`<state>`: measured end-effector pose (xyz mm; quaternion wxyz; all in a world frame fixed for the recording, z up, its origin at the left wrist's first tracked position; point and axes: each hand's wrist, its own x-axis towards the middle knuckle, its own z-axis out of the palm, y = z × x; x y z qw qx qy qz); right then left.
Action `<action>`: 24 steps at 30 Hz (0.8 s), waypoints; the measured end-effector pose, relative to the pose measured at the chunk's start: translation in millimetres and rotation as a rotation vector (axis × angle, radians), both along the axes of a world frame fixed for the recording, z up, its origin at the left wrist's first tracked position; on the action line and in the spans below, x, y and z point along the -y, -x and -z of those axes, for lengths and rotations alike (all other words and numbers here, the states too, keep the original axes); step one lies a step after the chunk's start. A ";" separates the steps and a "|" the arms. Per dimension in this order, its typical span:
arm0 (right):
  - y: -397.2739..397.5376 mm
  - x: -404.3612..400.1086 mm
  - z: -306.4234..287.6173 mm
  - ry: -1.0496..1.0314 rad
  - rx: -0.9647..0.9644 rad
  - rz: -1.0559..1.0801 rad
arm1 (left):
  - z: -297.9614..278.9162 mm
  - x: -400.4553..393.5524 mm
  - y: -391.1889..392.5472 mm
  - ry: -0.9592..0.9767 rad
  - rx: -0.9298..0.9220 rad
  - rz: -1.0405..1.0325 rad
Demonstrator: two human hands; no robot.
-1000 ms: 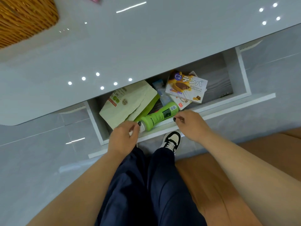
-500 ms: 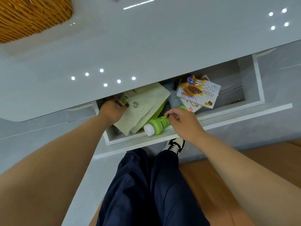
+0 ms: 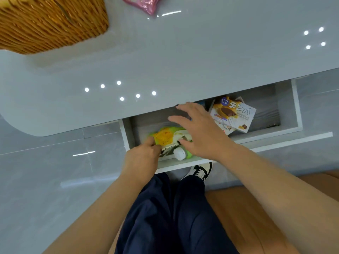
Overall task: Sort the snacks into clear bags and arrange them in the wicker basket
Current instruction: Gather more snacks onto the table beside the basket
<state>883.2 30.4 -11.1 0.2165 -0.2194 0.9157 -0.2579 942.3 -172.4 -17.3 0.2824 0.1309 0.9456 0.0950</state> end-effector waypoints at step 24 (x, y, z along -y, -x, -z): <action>129.6 1.6 -75.7 0.583 0.022 1.057 | -96.7 -6.9 227.5 -0.338 -0.491 -0.089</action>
